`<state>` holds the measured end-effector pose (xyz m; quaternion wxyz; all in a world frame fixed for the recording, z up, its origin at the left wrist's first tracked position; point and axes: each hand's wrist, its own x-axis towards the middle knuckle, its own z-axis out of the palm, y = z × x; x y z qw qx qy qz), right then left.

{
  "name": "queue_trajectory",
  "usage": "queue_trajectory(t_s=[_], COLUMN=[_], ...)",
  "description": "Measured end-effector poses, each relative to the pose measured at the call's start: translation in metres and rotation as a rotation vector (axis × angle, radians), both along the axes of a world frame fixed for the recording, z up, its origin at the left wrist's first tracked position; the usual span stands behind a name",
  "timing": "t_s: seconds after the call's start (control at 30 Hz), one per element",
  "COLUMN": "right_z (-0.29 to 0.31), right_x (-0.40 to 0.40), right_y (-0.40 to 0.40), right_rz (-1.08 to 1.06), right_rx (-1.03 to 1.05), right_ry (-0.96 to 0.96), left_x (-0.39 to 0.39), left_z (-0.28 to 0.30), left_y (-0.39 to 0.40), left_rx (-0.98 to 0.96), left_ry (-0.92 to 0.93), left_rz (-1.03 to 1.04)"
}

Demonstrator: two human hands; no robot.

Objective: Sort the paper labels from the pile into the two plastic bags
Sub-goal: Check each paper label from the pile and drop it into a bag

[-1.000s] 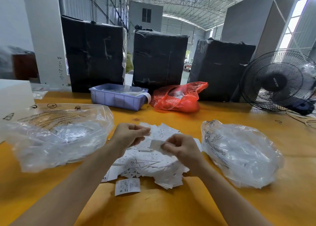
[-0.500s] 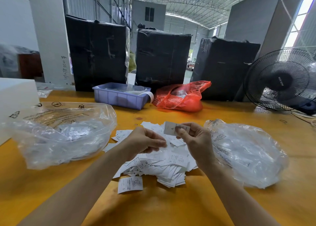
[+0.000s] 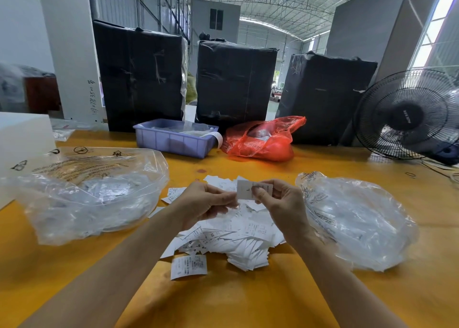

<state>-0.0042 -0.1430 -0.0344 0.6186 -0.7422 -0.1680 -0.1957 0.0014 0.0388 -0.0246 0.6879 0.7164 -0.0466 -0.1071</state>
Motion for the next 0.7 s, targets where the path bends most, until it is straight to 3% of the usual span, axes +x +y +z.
queue_trajectory(t_s=[0.13, 0.7], right_z=[0.0036, -0.0031], right_x=[0.0000, -0.0002], right_y=[-0.0046, 0.0009], right_rz=[-0.012, -0.052], right_rx=[0.110, -0.064], right_ry=[0.002, -0.060], left_x=[-0.0004, 0.0024], left_z=[-0.0006, -0.0042], left_y=[0.0014, 0.0016], left_rx=[0.009, 0.099], left_ry=[-0.006, -0.043], left_rz=[-0.025, -0.036])
